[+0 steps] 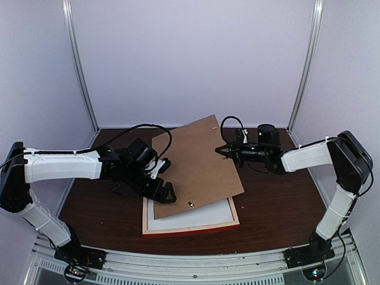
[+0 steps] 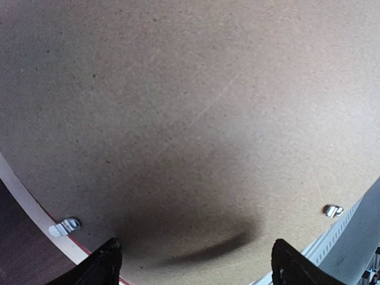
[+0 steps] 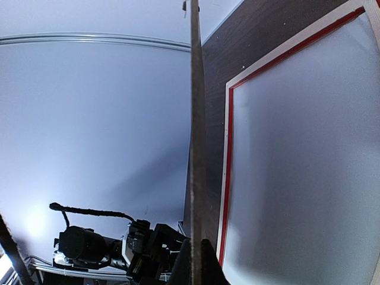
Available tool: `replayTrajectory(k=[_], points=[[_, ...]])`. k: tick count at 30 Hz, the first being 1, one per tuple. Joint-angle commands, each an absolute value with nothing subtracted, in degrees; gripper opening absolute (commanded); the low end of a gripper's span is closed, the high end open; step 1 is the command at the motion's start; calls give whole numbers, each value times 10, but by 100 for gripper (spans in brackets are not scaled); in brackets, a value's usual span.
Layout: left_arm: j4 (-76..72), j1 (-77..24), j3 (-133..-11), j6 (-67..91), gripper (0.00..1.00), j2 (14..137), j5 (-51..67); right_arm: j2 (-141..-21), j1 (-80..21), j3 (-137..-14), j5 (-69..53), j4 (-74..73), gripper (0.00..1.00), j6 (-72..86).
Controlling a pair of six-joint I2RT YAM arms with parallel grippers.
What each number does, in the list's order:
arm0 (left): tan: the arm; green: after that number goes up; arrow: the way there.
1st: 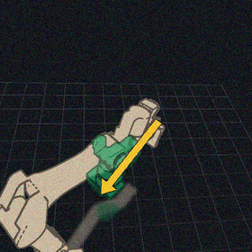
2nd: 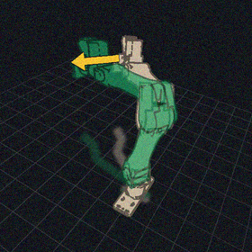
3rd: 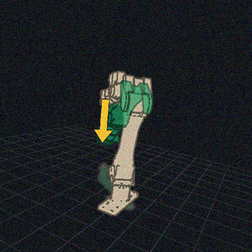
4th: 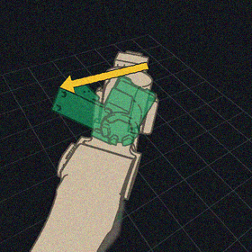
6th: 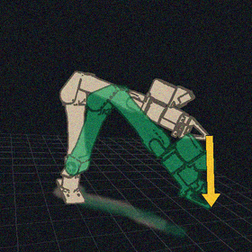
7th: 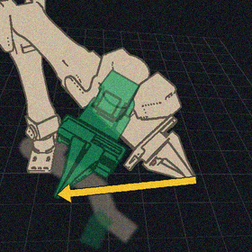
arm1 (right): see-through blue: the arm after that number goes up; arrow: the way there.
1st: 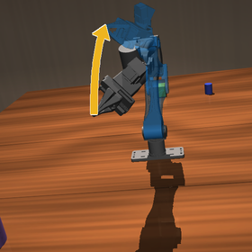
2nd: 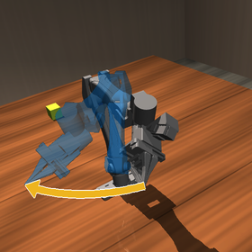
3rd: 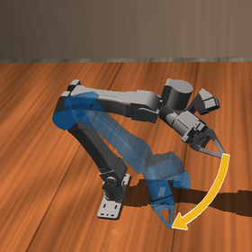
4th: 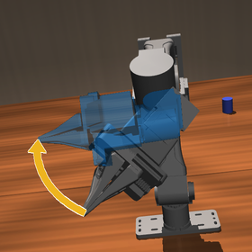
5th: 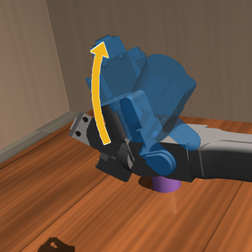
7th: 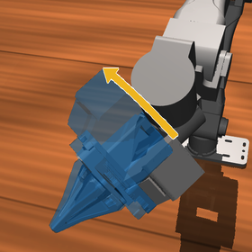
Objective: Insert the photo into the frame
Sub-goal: Pass from the right arm to the left
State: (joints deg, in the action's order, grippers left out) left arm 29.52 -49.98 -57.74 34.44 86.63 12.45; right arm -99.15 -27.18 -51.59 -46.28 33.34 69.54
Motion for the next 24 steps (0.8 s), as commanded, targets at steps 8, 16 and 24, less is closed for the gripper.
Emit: replayTrajectory(k=[8,16,24], points=[[339,-486,-634,316,89,794,48,-1021,-267,-513,-494,516,0,781],[378,-411,-666,298,89,794,76,-1038,-267,-512,-503,563,0,817],[385,-403,-665,292,86,814,121,-1033,-267,-517,-504,558,0,817]])
